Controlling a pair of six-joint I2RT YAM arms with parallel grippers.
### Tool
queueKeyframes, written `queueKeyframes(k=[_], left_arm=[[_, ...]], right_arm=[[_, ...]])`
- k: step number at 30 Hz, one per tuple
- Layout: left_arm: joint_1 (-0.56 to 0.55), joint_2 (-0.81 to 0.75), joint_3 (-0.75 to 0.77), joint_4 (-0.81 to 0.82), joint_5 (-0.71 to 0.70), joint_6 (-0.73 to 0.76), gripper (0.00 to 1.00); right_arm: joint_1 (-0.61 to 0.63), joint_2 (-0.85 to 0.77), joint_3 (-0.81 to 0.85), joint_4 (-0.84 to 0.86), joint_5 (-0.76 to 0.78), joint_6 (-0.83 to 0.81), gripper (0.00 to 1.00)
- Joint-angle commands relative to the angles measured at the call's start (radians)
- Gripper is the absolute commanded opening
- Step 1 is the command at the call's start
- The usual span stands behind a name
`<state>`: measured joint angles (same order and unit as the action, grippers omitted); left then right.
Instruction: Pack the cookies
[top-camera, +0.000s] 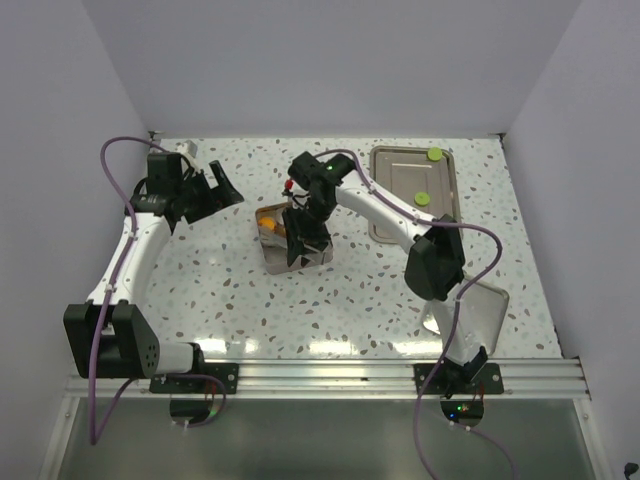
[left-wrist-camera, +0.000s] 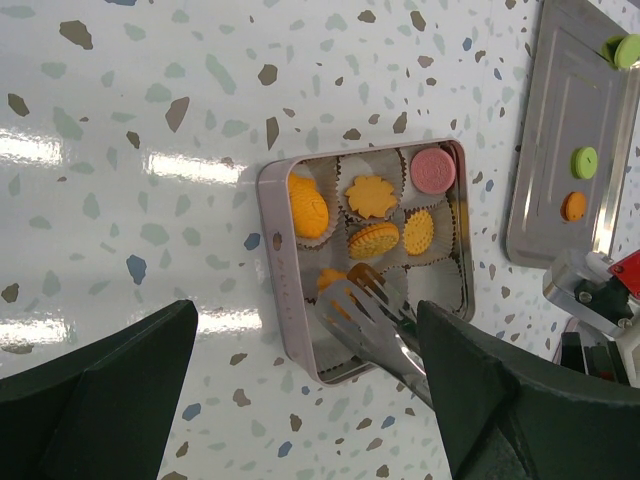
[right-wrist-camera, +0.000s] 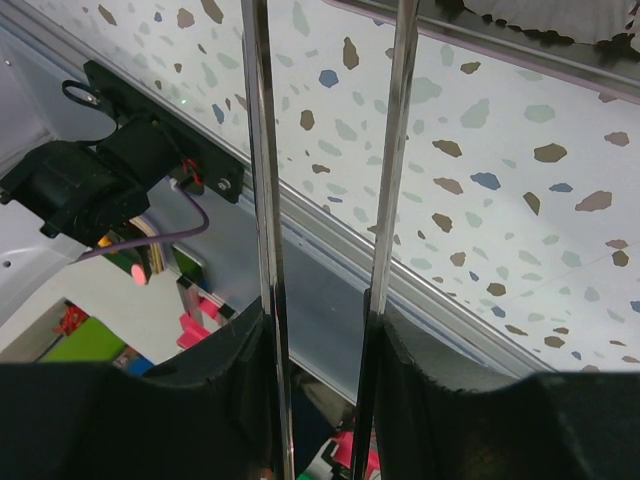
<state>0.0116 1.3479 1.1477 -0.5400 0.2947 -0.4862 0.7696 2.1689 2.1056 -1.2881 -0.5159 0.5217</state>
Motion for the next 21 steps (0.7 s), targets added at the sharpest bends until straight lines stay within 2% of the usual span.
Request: queueKeyframes(k=[1,21], left_arm=[[-0.002,-0.032,0.001,0.012,0.0,0.017,0.96],[-0.002,-0.033,0.0,0.014,-0.003,0.02,0.97]], right_arm=[[0.005,0.003,-0.006,0.01,-0.015,0.004,0.38],[0.002,0.039,0.048,-0.005,0.004,0.012,0.45]])
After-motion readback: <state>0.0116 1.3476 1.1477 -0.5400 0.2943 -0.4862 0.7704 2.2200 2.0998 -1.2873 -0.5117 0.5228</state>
